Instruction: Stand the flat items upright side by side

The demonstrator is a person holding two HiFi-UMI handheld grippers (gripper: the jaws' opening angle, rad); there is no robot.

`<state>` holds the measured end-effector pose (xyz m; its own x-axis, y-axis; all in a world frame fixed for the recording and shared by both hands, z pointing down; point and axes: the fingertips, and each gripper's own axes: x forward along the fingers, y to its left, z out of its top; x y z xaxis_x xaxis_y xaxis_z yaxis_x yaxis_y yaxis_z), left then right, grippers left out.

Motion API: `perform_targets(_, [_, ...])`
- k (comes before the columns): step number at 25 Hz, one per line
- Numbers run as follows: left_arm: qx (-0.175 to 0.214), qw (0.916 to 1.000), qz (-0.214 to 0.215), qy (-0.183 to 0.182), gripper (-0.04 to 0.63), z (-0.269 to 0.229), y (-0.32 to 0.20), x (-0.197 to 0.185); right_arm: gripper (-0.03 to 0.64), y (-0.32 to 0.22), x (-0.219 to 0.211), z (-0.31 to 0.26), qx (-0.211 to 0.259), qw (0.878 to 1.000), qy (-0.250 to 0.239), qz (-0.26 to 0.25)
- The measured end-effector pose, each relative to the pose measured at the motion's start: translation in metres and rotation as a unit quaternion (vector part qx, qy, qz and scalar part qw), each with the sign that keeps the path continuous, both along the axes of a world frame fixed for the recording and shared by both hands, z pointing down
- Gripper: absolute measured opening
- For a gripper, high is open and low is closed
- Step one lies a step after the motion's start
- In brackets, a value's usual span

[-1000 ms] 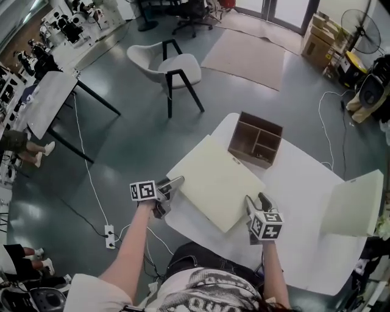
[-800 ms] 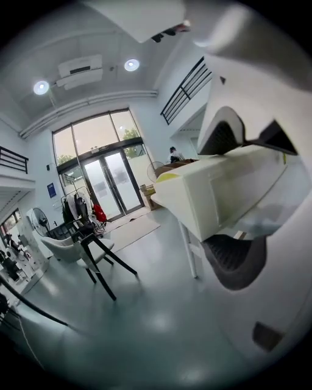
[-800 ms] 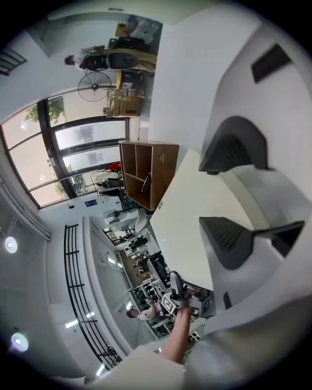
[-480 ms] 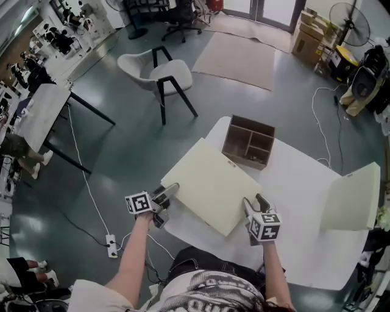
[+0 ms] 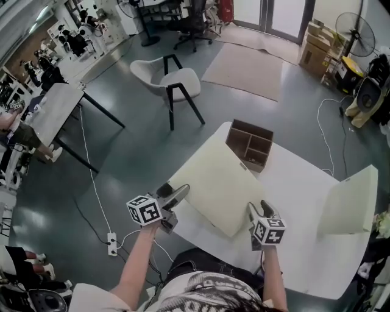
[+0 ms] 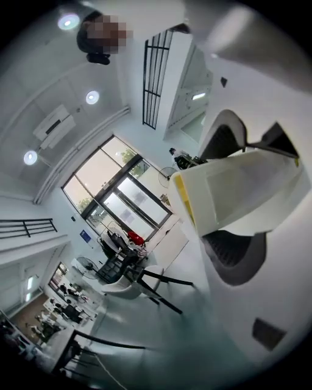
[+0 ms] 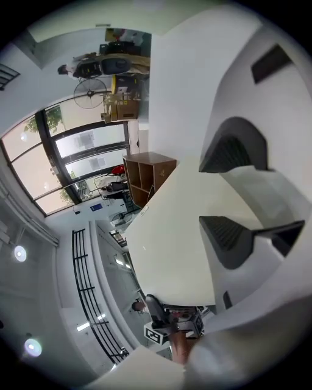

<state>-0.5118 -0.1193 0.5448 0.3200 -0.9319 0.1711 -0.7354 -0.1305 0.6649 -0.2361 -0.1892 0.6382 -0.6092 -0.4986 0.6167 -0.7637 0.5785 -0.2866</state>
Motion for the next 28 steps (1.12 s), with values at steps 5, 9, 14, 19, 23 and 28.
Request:
perform_targets(5, [0.021,0.9971,-0.003,-0.073,0.359,-0.039,0.011,0.048,0.233,0.025,0.013,-0.011,0.011,0.999,-0.022,-0.02])
perform_targets(9, [0.027,0.992,-0.011,-0.123,0.353,-0.061,0.01,0.095,0.233,0.047,0.036,-0.018,0.026,0.999,-0.013,-0.04])
perform_targets(14, [0.045,0.9786,-0.007,-0.201,0.342,-0.09,0.008,0.157,0.239,0.077,0.067,-0.025,0.047,0.996,0.007,-0.071])
perform_targets(19, [0.05,0.9629,-0.001,-0.265,0.34,-0.107,0.005,0.208,0.258,0.097,0.086,-0.033,0.071,0.992,0.016,-0.099])
perform_targets(23, [0.052,0.9632,0.0,-0.264,0.323,-0.116,0.005,0.243,0.27,0.106,0.09,-0.04,0.092,0.989,0.008,-0.113])
perform_targets(28, [0.067,0.9598,0.022,-0.272,0.31,-0.12,0.008,0.283,0.272,0.111,0.09,-0.044,0.117,0.985,0.005,-0.13])
